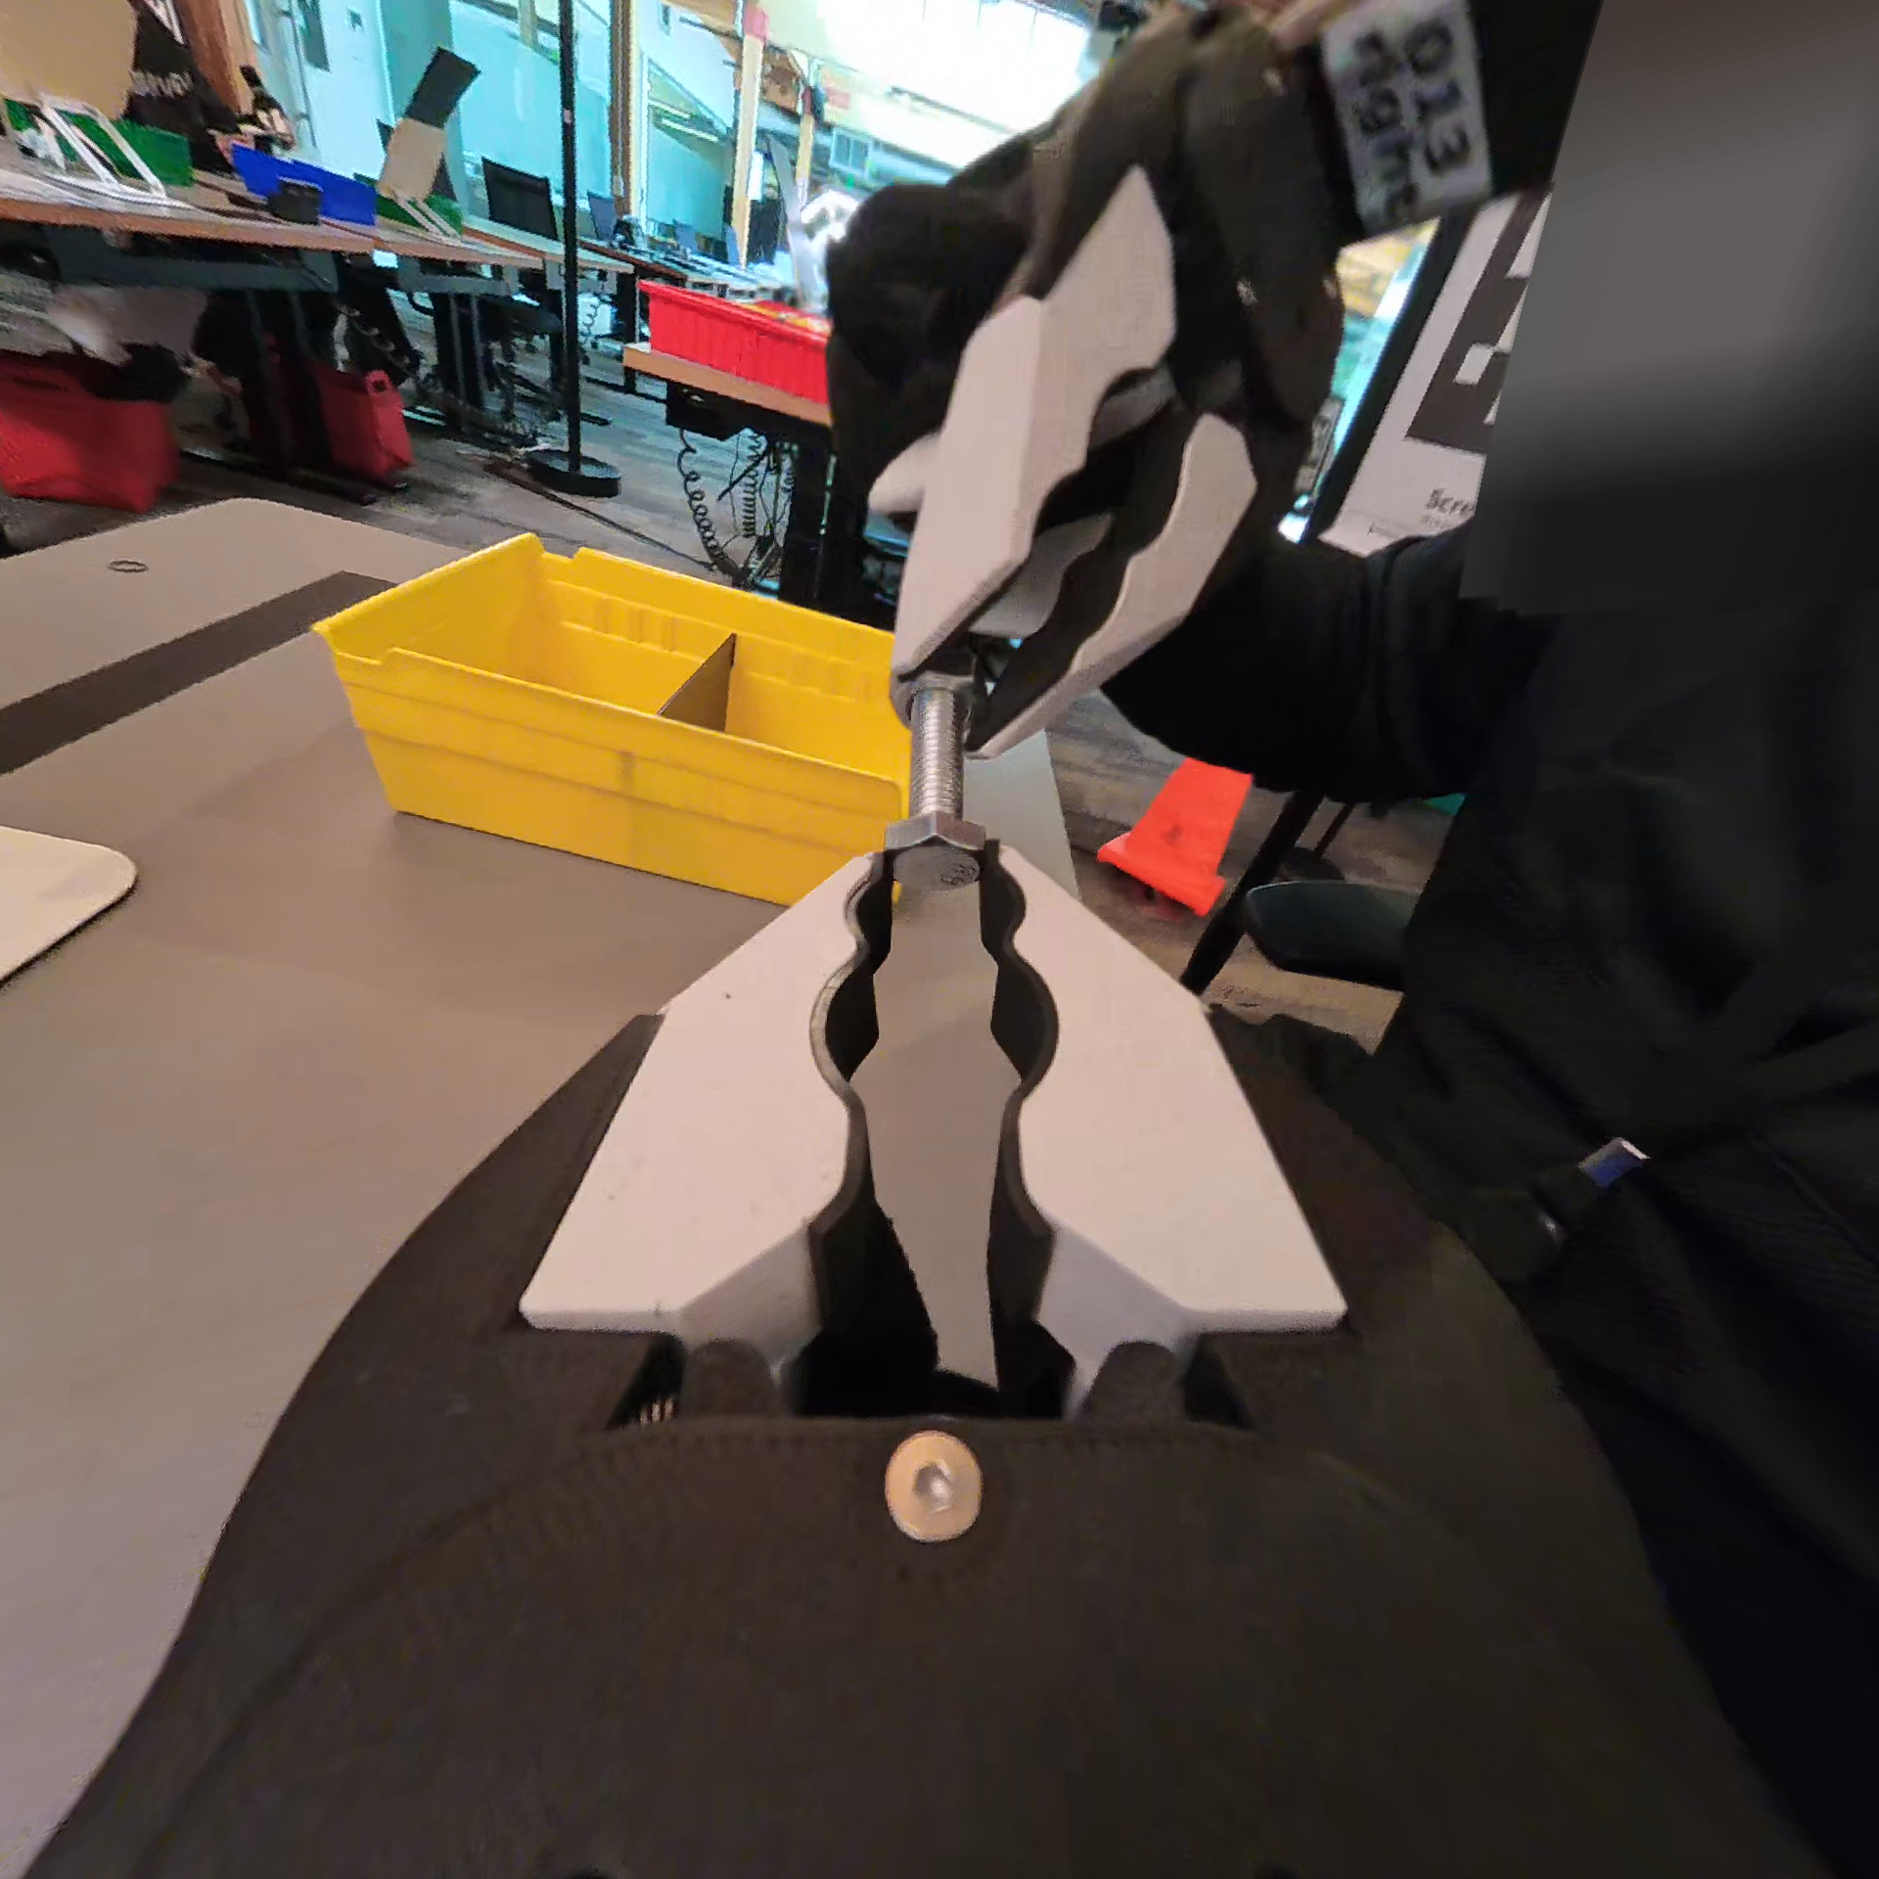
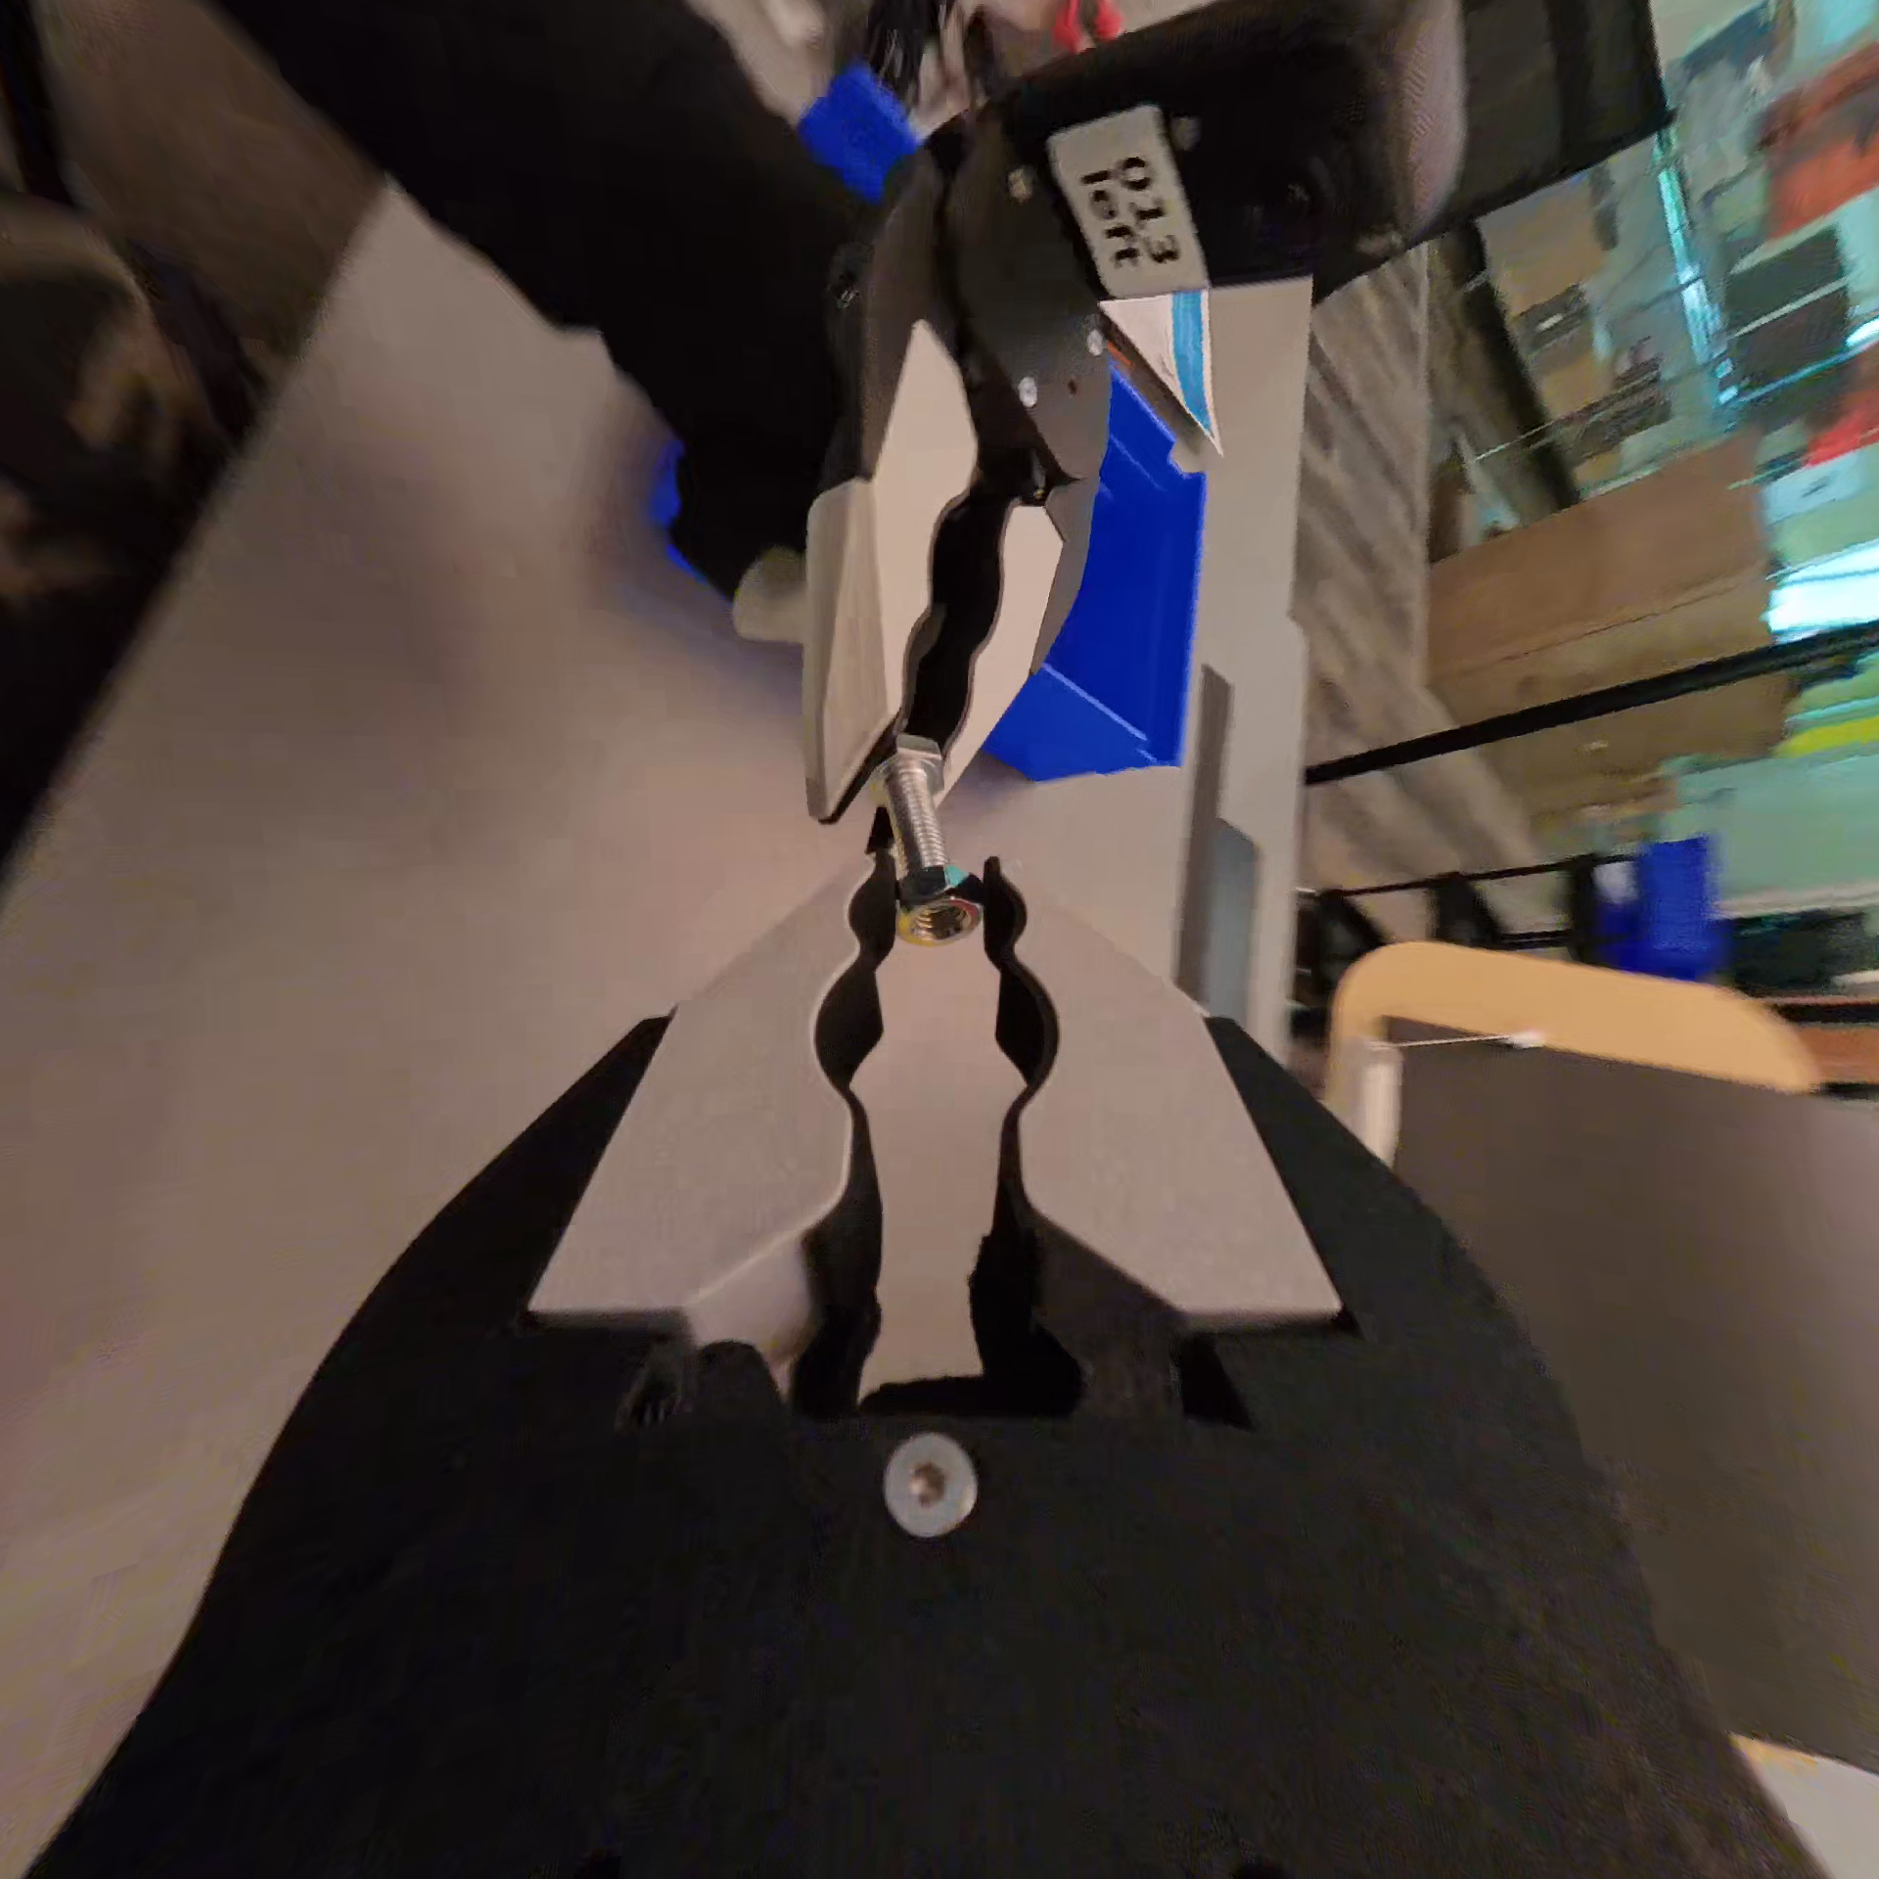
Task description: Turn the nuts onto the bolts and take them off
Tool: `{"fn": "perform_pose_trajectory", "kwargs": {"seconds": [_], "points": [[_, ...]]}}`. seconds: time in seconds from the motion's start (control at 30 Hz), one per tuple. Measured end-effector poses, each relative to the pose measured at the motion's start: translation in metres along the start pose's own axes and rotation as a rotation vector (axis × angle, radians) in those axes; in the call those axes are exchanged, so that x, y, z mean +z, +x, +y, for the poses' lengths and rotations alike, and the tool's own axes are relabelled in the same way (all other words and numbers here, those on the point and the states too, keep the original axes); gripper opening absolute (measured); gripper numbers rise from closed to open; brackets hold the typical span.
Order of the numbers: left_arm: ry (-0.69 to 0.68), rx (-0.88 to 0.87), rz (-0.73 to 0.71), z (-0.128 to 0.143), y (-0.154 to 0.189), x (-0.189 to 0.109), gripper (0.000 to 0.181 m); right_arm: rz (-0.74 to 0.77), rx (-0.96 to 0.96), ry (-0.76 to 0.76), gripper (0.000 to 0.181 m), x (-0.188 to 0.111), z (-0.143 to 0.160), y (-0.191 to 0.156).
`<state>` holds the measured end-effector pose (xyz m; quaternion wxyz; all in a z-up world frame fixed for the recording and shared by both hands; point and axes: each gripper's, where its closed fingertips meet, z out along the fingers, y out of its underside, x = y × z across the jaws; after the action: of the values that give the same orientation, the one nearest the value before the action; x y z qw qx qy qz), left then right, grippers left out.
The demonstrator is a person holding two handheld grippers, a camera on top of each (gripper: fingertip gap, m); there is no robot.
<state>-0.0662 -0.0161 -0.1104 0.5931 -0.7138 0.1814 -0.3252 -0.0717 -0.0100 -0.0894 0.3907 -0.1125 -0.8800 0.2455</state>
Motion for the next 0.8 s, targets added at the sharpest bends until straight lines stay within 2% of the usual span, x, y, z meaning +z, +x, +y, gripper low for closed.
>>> {"fn": "perform_pose_trajectory", "kwargs": {"seconds": [0.13,0.2,0.33,0.37,0.4,0.5,0.67,0.73,0.8], "points": [[0.029,-0.067,0.057,0.000,0.002,-0.001,0.015,0.082,-0.309,-0.156,0.015,0.001,0.000,0.000],[0.043,-0.072,0.061,-0.001,0.002,-0.001,0.015,0.082,-0.340,-0.174,0.015,0.002,-0.001,0.001],[0.060,-0.061,0.045,-0.004,0.000,-0.003,0.015,0.069,-0.266,-0.126,0.015,0.002,-0.002,0.006],[0.057,-0.057,0.042,-0.004,0.000,-0.003,0.015,0.059,-0.231,-0.118,0.019,0.003,-0.003,0.006],[0.057,-0.049,0.035,-0.004,-0.001,-0.003,0.015,0.053,-0.184,-0.115,0.030,0.004,-0.002,0.007],[0.067,-0.033,0.027,-0.006,0.000,-0.003,0.015,0.033,0.012,-0.051,0.040,0.005,-0.002,0.011],[0.047,0.014,-0.001,-0.007,0.000,-0.002,0.015,-0.159,0.546,0.159,0.036,-0.001,-0.004,0.007],[0.048,0.022,-0.004,-0.008,0.001,-0.001,0.015,-0.231,0.663,0.211,0.032,0.000,-0.005,0.003],[0.033,0.028,0.000,-0.006,0.002,0.001,0.015,-0.250,0.690,0.247,0.020,0.001,-0.007,0.001]]}}
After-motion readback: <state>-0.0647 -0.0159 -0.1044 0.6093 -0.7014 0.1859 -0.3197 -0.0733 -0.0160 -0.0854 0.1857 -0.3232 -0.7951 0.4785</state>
